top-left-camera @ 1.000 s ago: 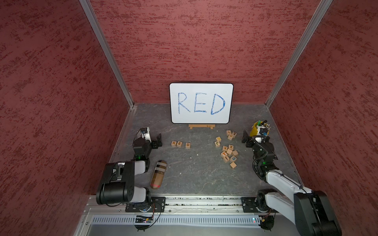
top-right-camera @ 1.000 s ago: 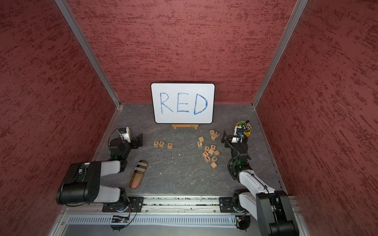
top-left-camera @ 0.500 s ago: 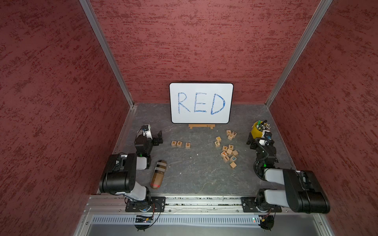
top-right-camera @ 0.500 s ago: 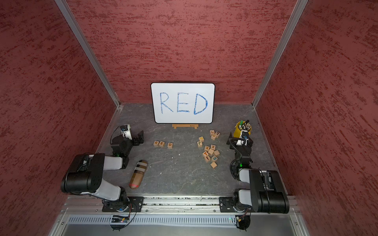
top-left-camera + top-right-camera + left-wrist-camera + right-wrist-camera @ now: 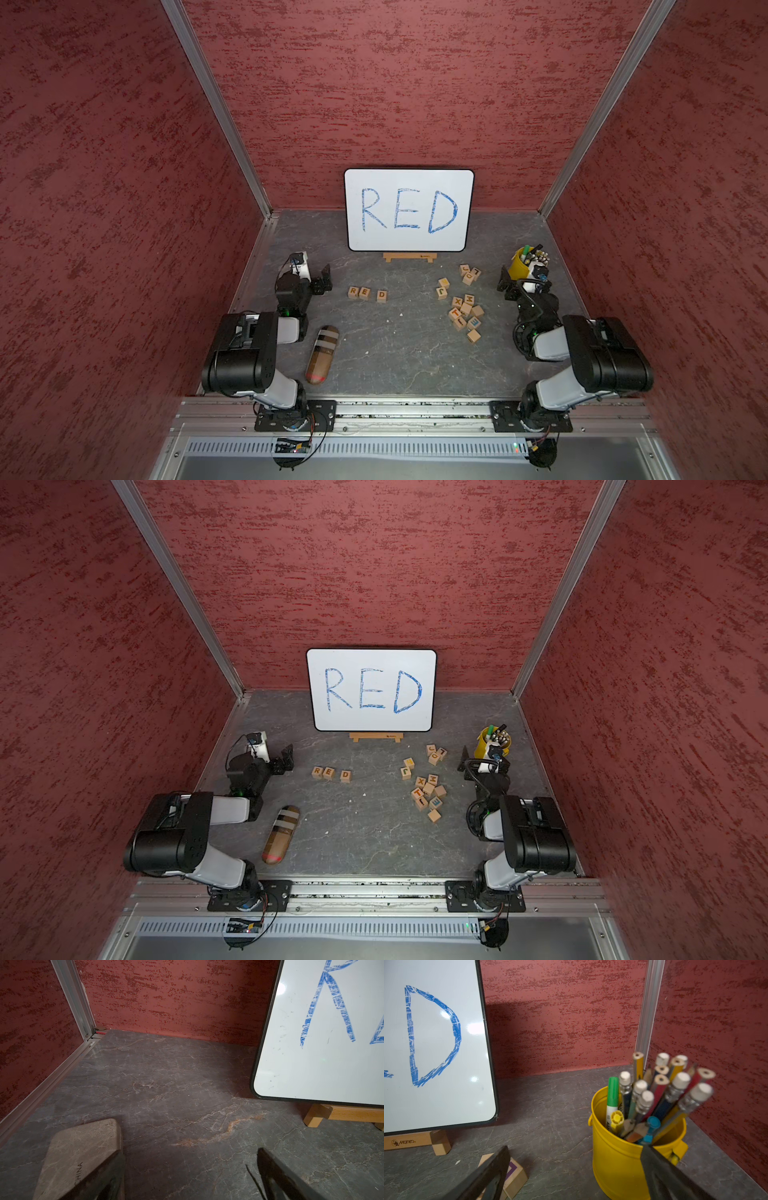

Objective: Assemble the uppercase word "red" with letter blocks
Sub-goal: Reset both arms

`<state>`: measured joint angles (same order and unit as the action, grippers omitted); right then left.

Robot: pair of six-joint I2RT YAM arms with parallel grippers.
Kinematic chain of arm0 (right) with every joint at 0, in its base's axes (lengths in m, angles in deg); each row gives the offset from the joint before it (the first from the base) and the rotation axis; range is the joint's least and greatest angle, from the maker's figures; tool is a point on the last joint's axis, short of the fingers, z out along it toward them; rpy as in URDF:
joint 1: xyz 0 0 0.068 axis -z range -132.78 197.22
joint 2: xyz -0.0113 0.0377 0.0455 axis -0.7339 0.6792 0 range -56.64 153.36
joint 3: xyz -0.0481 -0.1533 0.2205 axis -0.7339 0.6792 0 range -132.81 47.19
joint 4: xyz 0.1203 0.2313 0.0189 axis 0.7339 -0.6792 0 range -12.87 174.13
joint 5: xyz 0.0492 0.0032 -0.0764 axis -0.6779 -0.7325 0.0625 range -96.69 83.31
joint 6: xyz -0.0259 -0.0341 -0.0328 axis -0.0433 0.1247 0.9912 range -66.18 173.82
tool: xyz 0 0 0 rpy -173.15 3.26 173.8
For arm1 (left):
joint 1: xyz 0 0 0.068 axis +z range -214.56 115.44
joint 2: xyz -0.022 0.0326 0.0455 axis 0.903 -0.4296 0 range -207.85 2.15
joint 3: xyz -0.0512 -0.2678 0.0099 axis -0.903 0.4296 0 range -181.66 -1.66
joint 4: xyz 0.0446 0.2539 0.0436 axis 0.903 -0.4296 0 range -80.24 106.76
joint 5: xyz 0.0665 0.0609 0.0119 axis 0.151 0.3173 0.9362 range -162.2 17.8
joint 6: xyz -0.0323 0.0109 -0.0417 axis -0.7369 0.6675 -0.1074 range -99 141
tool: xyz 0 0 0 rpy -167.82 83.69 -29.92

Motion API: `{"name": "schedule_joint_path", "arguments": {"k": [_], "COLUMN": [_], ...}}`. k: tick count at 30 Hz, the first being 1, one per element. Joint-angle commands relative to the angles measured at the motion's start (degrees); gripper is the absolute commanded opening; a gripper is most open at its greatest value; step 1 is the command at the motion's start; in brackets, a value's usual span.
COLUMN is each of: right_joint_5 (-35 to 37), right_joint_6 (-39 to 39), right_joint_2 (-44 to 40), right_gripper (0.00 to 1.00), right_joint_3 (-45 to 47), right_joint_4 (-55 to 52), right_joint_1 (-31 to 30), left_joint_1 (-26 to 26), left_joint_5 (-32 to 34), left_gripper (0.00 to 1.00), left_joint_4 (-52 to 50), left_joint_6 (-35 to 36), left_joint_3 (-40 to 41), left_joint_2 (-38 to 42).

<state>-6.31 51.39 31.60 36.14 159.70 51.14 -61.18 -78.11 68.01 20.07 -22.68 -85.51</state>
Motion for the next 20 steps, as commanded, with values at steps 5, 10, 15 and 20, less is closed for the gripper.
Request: {"name": "schedule_joint_path", "arguments": {"k": [5,10,15,20], "right_joint_5": [-0.91,-0.91,-0.91,-0.93], "right_joint_6": [0.83,0.85,0.81,0.85], "right_joint_2": [-0.25,-0.18,-0.18,-0.18], "right_gripper": [0.99,0.99,0.99,0.99], "right_joint_3": [-1.5,-1.48,-1.43,-1.43], "right_joint_4": [0.02,0.06,0.04,0.02], "right_joint_1": [-0.32,-0.32,-0.25,-0.32], "left_joint_1": [-0.39,-0.46,-0.73,-0.74], "left_joint_5": [0.53,0.76,1.08,1.11], "left_gripper": [1.0,0.99,0.99,0.99], "left_joint_4": [-0.27,-0.51,-0.52,-0.53], "left_joint_6": [0.93,0.95,1.02,1.09], "left_joint_3": [-0.69,-0.87,-0.95,-0.89], "left_joint_2": [-0.04,-0.07,-0.14,-0.06]}}
